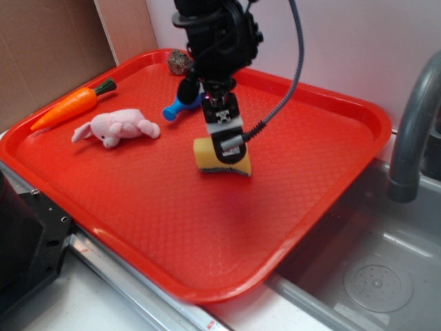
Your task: Grab the green sponge.
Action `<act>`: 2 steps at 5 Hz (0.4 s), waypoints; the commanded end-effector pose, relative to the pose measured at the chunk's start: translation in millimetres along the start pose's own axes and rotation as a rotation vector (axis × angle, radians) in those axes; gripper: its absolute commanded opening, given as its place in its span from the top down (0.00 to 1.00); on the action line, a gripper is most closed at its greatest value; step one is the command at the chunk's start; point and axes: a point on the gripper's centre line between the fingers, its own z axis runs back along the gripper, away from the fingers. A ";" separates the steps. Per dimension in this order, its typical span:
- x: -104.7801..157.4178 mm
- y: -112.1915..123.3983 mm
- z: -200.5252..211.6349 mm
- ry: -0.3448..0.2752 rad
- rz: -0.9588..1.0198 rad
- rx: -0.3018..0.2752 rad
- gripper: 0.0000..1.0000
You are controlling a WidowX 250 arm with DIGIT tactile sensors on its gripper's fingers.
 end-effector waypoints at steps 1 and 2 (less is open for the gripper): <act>-13.0 21.8 -20.8 0.046 -0.011 0.010 0.00; -12.6 16.5 -29.7 0.051 0.003 0.020 1.00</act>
